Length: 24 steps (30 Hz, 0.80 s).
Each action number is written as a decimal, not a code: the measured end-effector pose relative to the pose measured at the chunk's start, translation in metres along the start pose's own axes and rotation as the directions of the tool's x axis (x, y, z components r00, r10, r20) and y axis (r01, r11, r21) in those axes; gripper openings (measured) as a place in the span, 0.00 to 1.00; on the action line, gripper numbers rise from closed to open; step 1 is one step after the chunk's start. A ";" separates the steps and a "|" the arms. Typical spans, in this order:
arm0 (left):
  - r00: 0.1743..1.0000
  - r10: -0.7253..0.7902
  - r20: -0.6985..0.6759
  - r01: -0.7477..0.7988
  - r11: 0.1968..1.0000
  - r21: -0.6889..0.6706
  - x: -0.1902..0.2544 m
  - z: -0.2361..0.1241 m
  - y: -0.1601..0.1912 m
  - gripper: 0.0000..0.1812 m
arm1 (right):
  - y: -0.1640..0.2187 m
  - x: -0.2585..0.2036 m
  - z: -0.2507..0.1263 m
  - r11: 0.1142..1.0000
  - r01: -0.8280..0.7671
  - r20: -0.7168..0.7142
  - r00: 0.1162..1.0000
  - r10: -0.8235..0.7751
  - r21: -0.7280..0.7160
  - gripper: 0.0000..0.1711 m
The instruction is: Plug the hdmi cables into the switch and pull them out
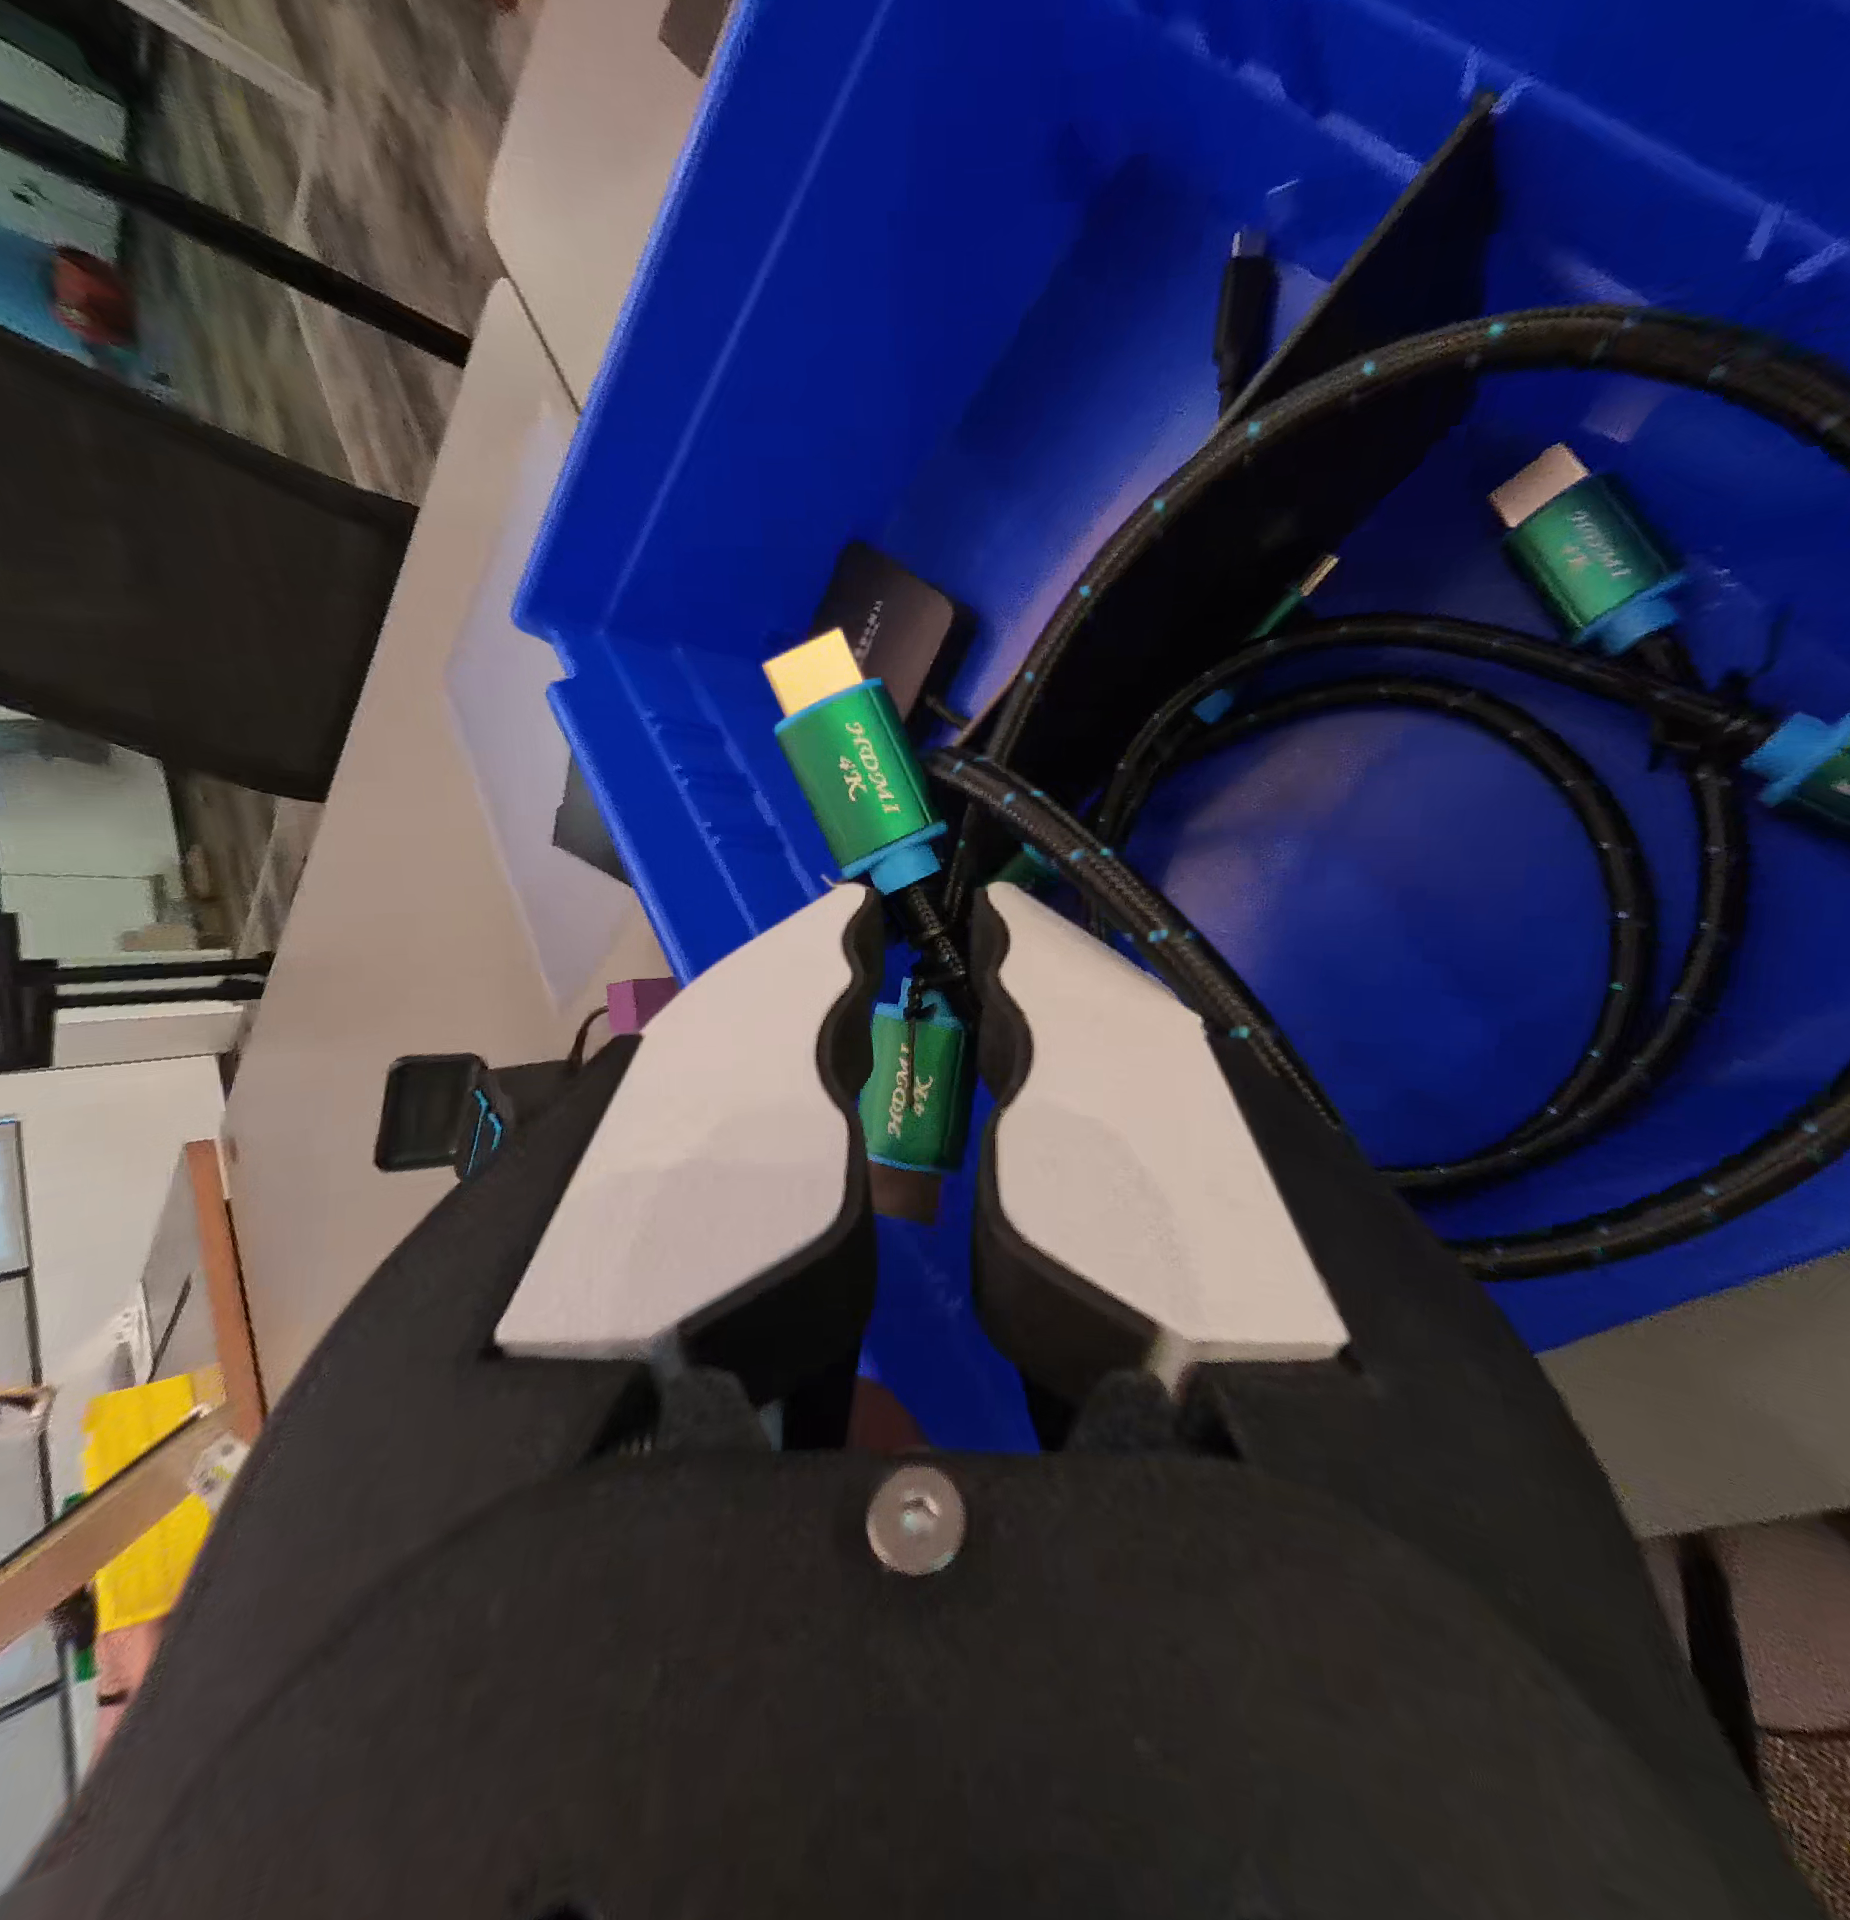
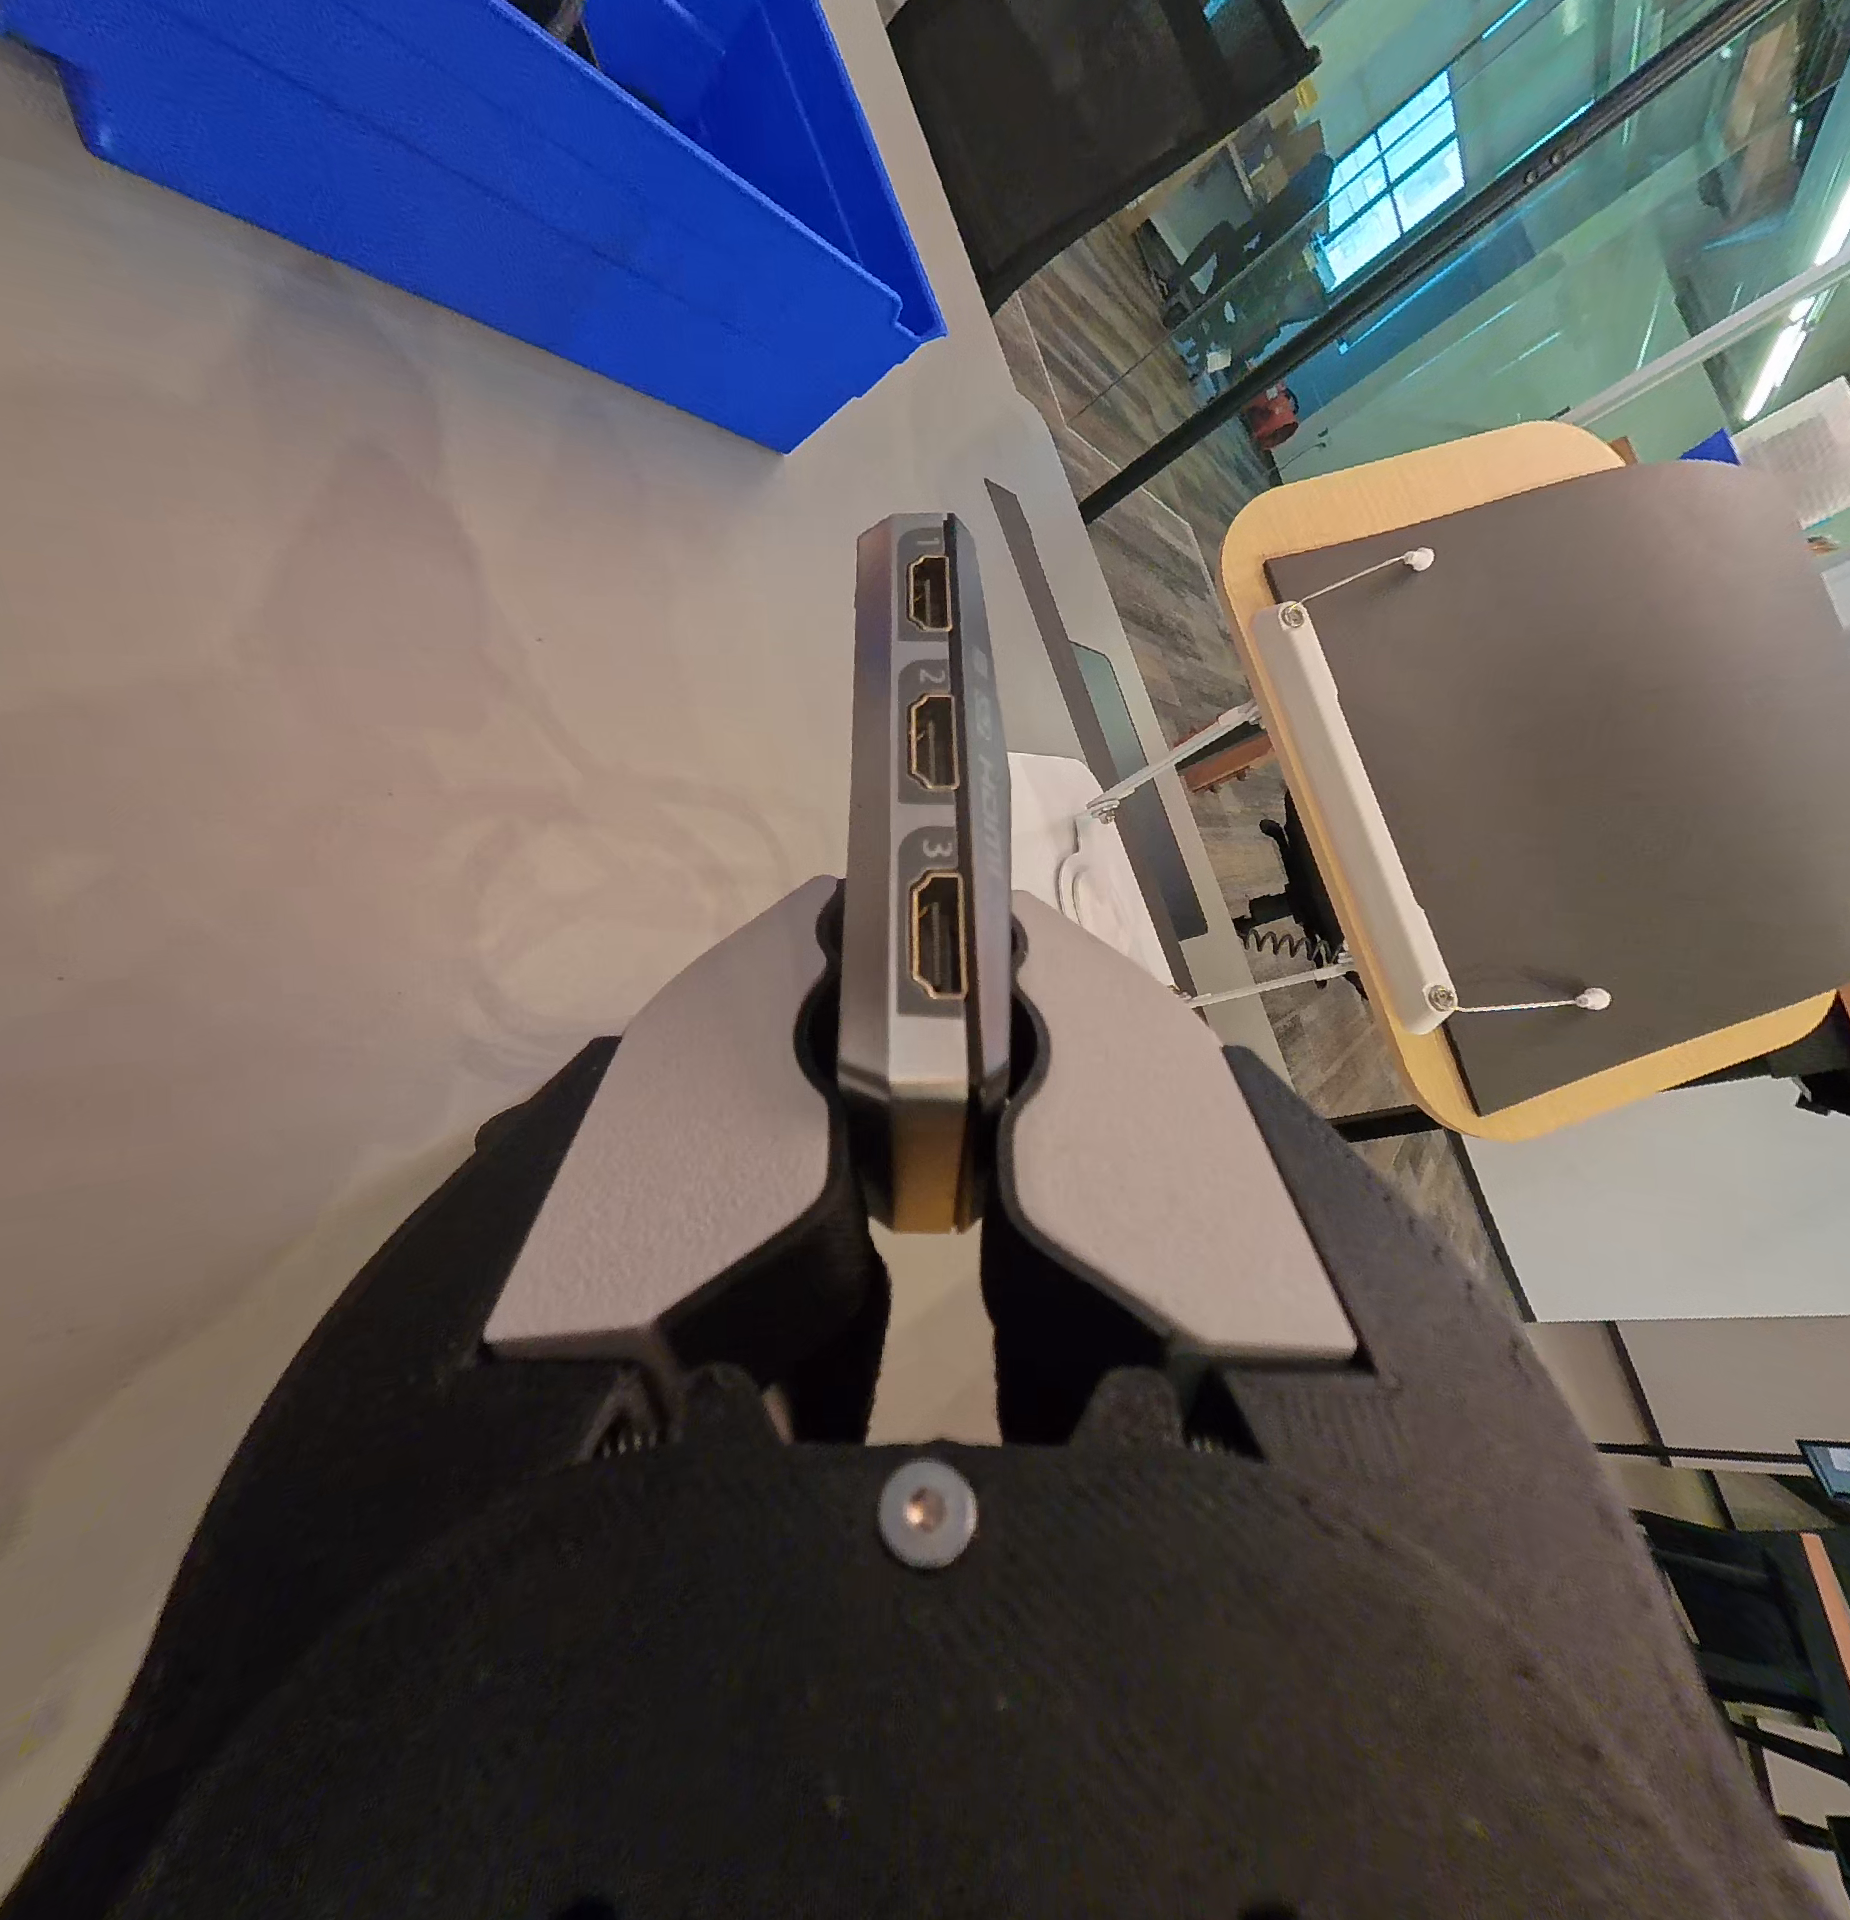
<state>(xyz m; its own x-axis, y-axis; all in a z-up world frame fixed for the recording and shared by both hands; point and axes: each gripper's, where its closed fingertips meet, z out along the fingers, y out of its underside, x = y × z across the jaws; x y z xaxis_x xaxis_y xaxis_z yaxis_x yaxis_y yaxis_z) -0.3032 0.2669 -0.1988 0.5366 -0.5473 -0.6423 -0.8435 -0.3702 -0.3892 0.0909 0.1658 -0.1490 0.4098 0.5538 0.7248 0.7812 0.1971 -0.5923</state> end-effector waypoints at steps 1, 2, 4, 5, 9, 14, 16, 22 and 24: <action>1.000 0.000 0.007 0.000 1.000 0.003 -0.001 0.000 -0.001 0.09 | 0.000 0.000 0.000 1.000 0.000 0.000 1.000 0.000 0.000 0.13; 1.000 0.008 0.009 -0.008 1.000 0.016 -0.002 0.000 -0.003 0.09 | 0.000 0.000 0.000 1.000 0.001 -0.001 1.000 -0.001 0.000 0.13; 0.999 0.025 0.024 -0.026 0.998 0.057 -0.003 -0.003 -0.007 0.09 | 0.000 0.000 0.000 1.000 0.000 -0.001 1.000 0.000 0.000 0.13; 0.999 0.032 0.026 -0.034 0.997 0.063 -0.003 -0.003 -0.007 0.09 | 0.000 0.000 0.000 1.000 0.000 0.000 1.000 0.000 0.000 0.13; 0.998 0.040 0.039 -0.043 0.995 0.094 -0.006 -0.007 -0.011 0.09 | 0.000 0.000 0.000 1.000 0.000 0.000 1.000 0.000 0.002 0.13; 1.000 0.031 0.003 -0.031 0.993 0.110 -0.002 -0.005 -0.010 0.09 | 0.000 0.000 0.000 1.000 0.002 -0.002 1.000 -0.002 0.002 0.13; 1.000 0.023 -0.001 -0.022 0.993 0.116 0.000 -0.002 -0.009 0.09 | -0.001 -0.001 0.000 1.000 0.004 -0.001 1.000 -0.004 0.002 0.13; 0.989 -0.090 -0.114 0.105 0.986 0.131 0.008 0.001 -0.004 0.09 | -0.001 -0.001 0.000 1.000 0.003 0.000 1.000 -0.003 0.003 0.13; 0.980 -0.133 -0.150 0.155 0.977 0.149 0.008 0.000 -0.004 0.09 | -0.001 -0.001 0.000 1.000 0.005 0.001 1.000 -0.005 0.003 0.13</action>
<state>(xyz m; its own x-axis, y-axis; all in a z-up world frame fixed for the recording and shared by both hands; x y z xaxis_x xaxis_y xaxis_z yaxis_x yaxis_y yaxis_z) -0.2954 0.2642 -0.2020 0.6415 -0.5999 -0.4781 -0.7441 -0.3350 -0.5780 0.0899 0.1652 -0.1496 0.4051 0.5535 0.7277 0.7823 0.2022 -0.5892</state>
